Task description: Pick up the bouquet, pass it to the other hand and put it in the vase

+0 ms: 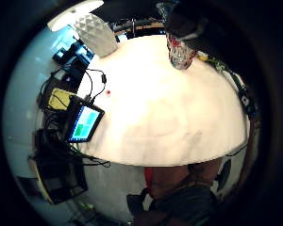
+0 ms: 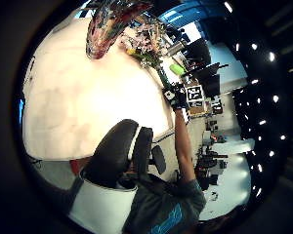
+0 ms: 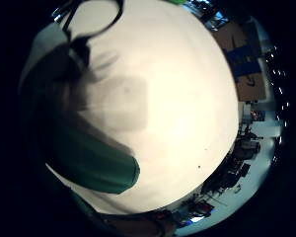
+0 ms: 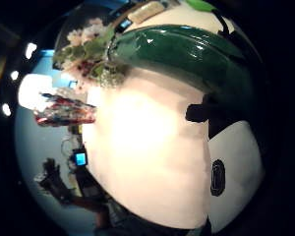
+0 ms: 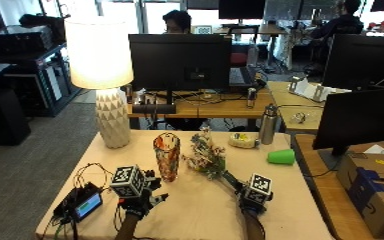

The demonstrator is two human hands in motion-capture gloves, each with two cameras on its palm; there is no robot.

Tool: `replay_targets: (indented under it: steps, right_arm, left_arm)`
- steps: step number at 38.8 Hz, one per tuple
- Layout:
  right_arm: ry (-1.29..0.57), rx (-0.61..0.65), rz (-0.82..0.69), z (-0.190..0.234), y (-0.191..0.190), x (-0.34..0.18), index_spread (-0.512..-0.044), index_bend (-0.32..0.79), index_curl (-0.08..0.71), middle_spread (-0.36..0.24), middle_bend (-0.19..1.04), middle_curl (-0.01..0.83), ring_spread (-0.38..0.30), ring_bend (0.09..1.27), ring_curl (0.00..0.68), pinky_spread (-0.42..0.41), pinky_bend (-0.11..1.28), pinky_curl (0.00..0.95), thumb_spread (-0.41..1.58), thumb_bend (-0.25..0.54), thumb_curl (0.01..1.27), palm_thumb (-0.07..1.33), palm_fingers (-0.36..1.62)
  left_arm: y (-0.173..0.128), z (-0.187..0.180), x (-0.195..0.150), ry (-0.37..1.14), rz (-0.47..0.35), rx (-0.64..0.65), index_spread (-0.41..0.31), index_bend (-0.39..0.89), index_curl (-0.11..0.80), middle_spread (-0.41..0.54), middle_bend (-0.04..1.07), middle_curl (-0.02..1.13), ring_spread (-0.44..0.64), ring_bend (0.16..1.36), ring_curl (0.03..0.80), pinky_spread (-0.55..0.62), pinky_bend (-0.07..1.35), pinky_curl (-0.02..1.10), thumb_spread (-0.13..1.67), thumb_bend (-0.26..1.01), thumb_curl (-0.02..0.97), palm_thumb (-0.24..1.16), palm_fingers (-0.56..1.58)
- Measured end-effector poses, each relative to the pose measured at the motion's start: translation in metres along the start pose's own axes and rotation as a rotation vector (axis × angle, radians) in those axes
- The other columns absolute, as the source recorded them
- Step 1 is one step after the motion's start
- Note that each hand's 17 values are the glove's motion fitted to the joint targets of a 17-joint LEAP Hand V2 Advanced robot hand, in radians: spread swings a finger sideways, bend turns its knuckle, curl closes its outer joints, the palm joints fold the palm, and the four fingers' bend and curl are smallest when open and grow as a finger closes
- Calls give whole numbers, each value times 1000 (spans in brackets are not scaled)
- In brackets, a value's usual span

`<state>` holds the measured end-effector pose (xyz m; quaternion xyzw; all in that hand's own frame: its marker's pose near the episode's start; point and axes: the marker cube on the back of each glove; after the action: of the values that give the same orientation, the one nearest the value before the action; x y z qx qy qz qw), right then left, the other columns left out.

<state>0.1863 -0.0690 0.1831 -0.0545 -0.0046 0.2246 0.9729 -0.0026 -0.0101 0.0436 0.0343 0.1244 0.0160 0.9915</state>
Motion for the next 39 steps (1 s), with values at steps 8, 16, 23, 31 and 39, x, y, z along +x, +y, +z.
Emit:
replay_targets:
  steps: [8, 16, 23, 31, 39]
  right_arm:
    - [80, 134, -17, 2, -8, -3, -274, 61, 277, -124, 418, 440, -147, 658, 401, -93, 631, 389, 795, -1, 513, 979, 1257]
    - [45, 205, -17, -13, -10, -5, -272, 126, 294, -166, 548, 503, -194, 805, 477, -236, 641, 423, 642, -27, 573, 974, 1348]
    - [-158, 251, -39, -60, 7, -14, -268, 145, 314, -183, 596, 530, -201, 873, 507, -274, 667, 437, 557, -26, 614, 984, 1350]
    - [-529, 341, -131, -122, 28, -39, -269, 158, 344, -191, 617, 547, -205, 900, 518, -296, 686, 450, 506, -27, 652, 985, 1337]
    - [-858, 346, -288, -161, 52, -72, -268, 160, 367, -195, 625, 557, -201, 915, 524, -294, 699, 459, 480, -25, 681, 989, 1328]
  left_arm:
    - [-1, -2, 1, 3, 3, 9, -13, 106, 187, 149, 238, 352, 334, 671, 280, 415, 578, 342, 983, -28, 292, 171, 154]
    - [-7, -12, 5, 14, 8, 27, -14, 105, 189, 149, 241, 356, 335, 672, 281, 415, 578, 343, 983, -28, 293, 171, 154]
    - [-16, -40, 30, 117, 47, 78, -14, 108, 191, 148, 247, 358, 323, 672, 281, 415, 570, 342, 983, -28, 294, 171, 163]
    - [-33, -74, 84, 443, 150, 121, -13, 123, 199, 128, 252, 359, 298, 676, 282, 400, 557, 339, 987, -22, 298, 194, 224]
    - [-61, -99, 145, 742, 264, 94, -25, 154, 227, 88, 241, 359, 257, 652, 279, 368, 531, 336, 991, -7, 316, 276, 325]
